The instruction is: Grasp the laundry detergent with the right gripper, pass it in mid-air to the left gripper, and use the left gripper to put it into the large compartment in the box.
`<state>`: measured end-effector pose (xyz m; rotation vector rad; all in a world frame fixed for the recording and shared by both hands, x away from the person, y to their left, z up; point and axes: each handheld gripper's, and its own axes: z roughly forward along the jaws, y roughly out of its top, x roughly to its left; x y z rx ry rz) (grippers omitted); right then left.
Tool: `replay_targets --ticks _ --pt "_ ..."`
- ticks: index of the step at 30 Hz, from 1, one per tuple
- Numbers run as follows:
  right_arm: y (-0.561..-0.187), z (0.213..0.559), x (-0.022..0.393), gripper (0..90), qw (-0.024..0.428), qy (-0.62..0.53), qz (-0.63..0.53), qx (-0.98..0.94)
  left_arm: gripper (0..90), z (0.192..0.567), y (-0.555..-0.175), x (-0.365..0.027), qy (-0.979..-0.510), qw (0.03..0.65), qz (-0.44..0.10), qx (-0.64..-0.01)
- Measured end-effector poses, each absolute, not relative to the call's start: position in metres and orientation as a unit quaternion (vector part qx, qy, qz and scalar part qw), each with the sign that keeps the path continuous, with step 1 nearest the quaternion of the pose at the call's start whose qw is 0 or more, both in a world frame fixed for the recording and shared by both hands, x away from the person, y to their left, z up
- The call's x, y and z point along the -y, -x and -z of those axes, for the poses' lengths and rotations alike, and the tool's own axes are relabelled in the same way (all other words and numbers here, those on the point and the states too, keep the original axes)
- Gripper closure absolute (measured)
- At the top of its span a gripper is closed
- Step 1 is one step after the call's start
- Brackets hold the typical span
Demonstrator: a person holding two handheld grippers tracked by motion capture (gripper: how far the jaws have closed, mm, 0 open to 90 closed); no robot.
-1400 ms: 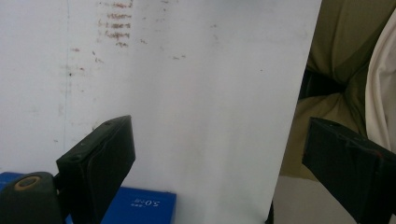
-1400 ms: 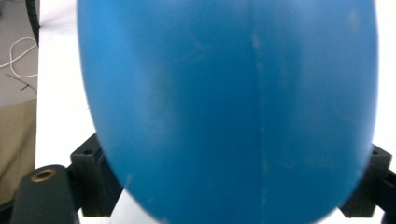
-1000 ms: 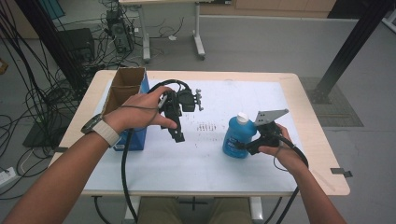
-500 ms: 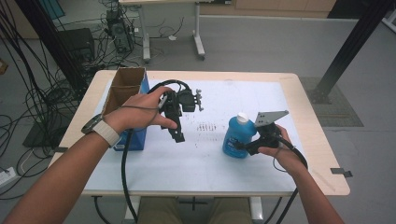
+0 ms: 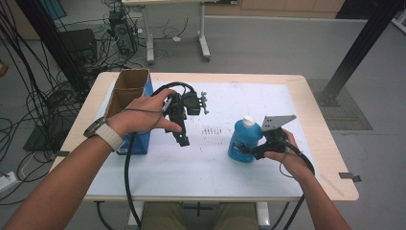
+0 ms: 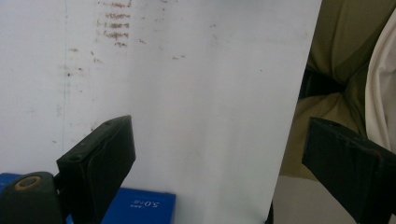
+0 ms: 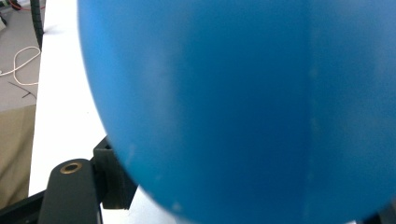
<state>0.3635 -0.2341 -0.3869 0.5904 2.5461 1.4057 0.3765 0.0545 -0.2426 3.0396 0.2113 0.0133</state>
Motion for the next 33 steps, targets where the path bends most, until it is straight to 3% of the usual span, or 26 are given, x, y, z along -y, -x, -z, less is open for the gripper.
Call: replay_targets --ticks 33 --pt "-0.3636 0.394 0.2322 30.1 0.097 -0.199 -0.485 -0.846 9.9 0.2434 -0.3776 -0.0547 -0.996 0.047 -0.003 -0.07"
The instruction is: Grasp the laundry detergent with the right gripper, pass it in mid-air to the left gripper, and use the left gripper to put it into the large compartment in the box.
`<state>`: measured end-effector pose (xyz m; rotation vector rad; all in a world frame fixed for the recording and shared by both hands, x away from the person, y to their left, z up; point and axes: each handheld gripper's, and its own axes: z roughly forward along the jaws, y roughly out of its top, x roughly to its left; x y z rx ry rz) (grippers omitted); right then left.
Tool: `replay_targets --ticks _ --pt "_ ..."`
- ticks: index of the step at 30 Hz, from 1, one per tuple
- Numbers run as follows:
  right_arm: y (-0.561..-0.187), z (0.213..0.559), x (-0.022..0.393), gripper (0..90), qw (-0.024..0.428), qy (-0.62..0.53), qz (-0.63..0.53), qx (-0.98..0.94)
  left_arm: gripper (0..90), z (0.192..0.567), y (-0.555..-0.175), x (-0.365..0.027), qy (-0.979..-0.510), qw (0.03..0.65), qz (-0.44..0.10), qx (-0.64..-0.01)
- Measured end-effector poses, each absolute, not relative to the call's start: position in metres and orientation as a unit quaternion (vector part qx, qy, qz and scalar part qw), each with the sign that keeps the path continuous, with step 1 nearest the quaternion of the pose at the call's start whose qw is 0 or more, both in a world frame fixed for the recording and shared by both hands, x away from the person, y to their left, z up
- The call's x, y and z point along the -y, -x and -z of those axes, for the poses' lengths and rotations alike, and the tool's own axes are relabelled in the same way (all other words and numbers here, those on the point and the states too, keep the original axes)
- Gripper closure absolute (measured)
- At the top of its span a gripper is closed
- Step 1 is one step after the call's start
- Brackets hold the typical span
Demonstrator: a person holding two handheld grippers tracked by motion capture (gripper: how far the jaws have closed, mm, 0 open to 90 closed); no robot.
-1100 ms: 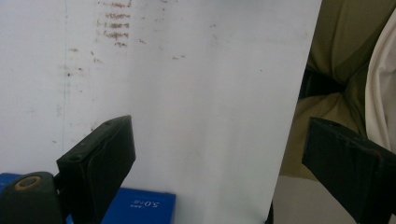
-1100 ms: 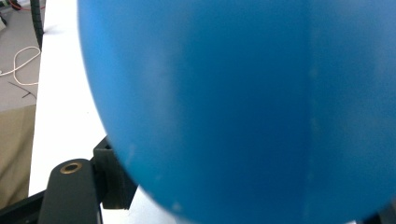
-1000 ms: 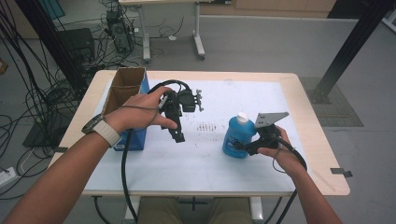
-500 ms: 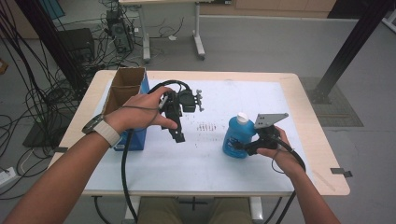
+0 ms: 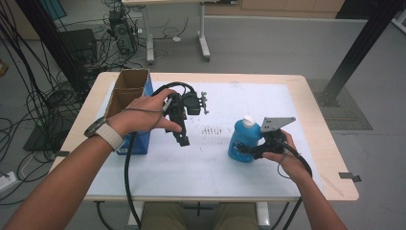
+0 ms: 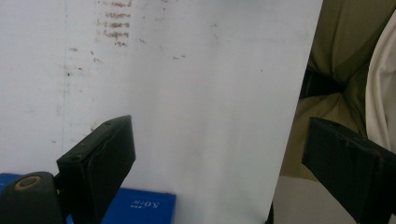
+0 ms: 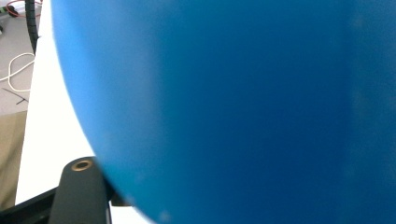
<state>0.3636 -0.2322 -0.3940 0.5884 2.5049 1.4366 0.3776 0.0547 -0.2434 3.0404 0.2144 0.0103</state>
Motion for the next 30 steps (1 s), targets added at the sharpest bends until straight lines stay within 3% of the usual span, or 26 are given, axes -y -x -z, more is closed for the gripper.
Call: replay_targets --ticks 30 --pt "-0.3632 0.3985 0.2312 36.1 0.097 -0.195 -0.495 -0.841 10.0 0.244 -0.3775 -0.0547 -0.996 0.045 -0.003 -0.07"
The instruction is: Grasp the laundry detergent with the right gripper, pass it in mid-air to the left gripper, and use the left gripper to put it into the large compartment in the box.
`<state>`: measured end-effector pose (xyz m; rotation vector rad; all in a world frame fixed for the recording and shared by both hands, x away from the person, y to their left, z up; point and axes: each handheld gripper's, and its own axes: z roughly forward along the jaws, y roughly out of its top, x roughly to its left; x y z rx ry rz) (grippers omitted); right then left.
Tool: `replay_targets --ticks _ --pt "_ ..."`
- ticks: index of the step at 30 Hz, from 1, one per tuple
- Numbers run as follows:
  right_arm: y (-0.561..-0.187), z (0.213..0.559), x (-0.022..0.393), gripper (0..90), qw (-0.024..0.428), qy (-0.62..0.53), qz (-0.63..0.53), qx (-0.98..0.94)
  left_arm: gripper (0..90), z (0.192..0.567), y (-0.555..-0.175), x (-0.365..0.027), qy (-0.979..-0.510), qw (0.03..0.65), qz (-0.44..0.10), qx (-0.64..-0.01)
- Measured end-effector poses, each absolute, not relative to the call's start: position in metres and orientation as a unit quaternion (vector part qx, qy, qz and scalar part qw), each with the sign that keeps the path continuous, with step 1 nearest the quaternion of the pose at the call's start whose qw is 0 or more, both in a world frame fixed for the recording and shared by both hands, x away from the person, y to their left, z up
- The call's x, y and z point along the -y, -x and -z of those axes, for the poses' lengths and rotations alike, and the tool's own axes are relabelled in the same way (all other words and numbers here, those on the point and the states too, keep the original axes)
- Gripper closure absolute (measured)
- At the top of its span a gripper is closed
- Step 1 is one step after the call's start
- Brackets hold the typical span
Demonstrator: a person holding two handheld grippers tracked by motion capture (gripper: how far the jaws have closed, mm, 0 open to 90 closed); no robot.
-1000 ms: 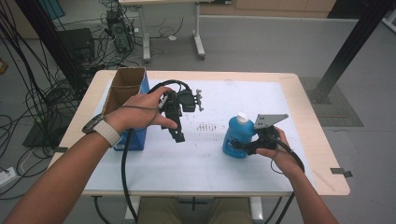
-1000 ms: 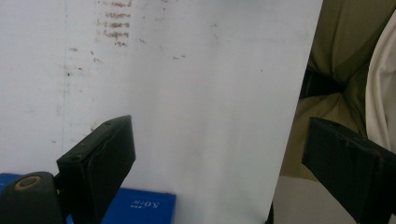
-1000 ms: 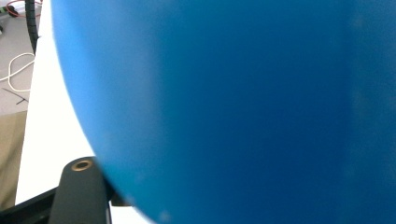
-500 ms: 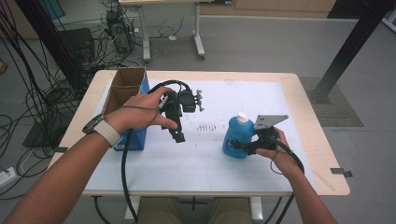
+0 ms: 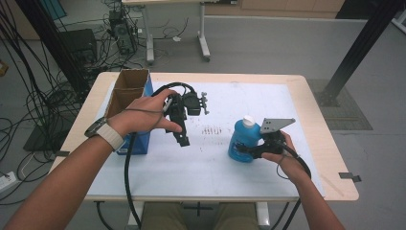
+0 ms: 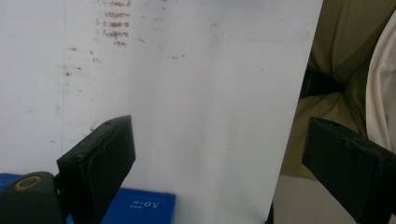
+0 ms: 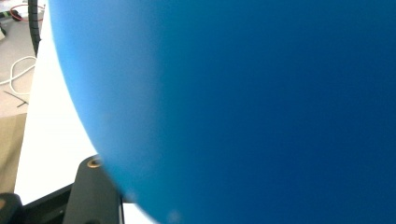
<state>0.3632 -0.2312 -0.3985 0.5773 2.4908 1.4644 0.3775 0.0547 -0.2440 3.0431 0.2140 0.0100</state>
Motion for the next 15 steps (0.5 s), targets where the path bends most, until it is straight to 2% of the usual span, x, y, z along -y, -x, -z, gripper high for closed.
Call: replay_targets --ticks 7,15 --pt "-0.3631 0.3994 0.2295 40.9 0.097 -0.188 -0.494 -0.843 9.9 0.244 -0.3773 -0.0555 -0.996 0.045 -0.004 -0.072" --pt "-0.3632 0.4002 0.2303 41.6 0.097 -0.188 -0.498 -0.841 10.0 0.2444 -0.3774 -0.0551 -0.996 0.045 -0.004 -0.071"
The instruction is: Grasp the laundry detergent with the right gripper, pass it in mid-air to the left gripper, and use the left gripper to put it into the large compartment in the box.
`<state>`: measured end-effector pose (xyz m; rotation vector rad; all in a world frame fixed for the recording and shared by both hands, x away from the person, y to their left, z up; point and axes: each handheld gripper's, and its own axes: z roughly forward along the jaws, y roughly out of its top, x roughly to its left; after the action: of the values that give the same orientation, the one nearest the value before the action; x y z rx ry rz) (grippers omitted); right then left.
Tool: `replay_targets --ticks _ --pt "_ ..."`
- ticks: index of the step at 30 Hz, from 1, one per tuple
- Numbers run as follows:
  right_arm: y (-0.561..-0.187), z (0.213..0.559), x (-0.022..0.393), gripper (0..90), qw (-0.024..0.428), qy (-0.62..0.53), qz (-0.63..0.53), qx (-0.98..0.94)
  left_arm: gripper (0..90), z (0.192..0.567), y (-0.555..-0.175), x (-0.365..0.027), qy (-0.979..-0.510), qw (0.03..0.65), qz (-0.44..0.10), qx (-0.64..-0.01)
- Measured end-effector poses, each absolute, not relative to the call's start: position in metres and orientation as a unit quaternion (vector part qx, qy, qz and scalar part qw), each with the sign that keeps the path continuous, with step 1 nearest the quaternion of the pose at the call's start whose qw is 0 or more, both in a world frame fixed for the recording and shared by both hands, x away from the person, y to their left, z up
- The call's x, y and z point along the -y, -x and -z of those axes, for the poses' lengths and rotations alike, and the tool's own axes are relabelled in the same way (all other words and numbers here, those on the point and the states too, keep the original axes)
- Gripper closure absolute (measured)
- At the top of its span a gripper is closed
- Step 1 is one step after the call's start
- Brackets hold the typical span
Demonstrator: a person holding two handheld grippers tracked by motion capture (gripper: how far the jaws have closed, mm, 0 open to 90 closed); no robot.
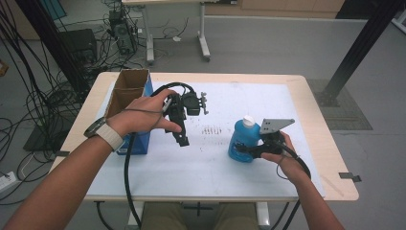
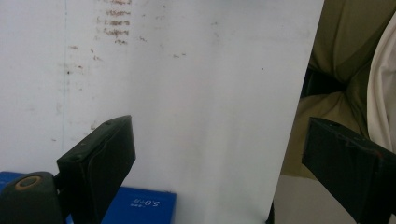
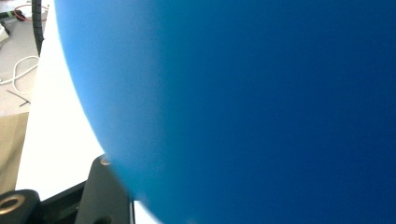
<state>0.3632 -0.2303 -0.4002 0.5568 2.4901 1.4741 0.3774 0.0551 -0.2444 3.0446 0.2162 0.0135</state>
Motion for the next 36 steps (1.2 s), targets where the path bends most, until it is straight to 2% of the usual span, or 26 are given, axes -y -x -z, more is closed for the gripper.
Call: replay_targets --ticks 36 --pt "-0.3623 0.4027 0.2317 44.3 0.099 -0.192 -0.507 -0.835 10.0 0.2445 -0.3766 -0.0552 -0.996 0.046 -0.006 -0.07"
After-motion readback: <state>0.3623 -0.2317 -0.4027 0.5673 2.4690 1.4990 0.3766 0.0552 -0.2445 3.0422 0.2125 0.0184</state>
